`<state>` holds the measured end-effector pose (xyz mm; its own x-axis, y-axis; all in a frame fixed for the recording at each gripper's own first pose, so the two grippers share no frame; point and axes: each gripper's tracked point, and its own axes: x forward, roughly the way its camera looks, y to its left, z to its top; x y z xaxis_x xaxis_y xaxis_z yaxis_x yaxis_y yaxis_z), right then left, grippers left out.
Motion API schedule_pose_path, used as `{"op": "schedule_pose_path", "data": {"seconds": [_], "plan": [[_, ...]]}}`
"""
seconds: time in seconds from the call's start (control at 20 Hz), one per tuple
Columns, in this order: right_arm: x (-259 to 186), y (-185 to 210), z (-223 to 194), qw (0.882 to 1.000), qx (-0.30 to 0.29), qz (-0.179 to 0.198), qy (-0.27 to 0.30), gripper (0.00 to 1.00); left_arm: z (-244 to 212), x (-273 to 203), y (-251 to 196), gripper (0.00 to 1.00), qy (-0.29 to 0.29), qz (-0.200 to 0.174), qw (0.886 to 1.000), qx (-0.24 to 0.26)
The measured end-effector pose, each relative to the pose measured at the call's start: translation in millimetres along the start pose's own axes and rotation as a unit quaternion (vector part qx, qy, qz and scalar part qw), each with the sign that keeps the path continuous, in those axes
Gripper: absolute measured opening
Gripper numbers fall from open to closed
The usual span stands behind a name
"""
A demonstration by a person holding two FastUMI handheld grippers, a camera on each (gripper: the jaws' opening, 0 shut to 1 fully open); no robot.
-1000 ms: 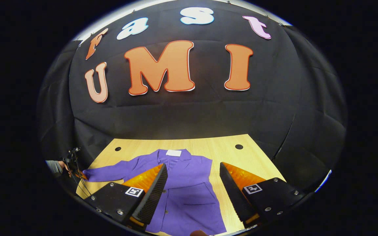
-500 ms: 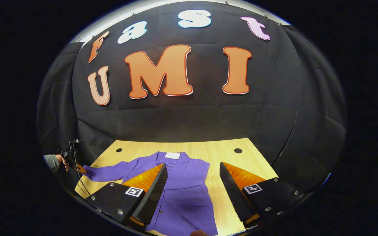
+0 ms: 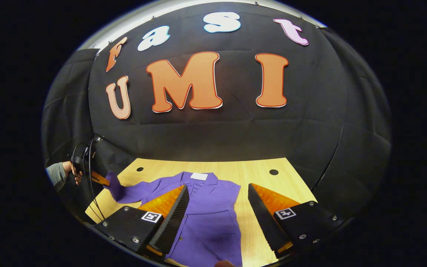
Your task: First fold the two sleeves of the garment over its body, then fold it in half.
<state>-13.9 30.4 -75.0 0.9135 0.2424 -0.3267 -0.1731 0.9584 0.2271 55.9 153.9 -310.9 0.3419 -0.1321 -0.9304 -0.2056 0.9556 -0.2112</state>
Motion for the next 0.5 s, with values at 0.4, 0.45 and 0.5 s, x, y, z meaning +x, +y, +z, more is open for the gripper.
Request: {"op": "schedule_pose_path", "data": {"seconds": [0.4,0.45,0.5], "plan": [[-21.7,-32.7,-7.9,1.0,0.014,-0.002,-0.006,0.95,19.0,1.2,-142.9,0.08,-0.004,-0.042,0.995,0.091],[-24.2,-38.6,-11.2,1.0,0.021,-0.003,-0.001,0.95,19.4,2.6,-162.8,0.08,-0.004,-0.048,0.994,0.1],[-26.9,-44.5,-13.7,1.0,0.029,-0.002,0.0,0.95,20.7,5.2,-180.6,0.08,-0.004,-0.055,0.992,0.11]]}}
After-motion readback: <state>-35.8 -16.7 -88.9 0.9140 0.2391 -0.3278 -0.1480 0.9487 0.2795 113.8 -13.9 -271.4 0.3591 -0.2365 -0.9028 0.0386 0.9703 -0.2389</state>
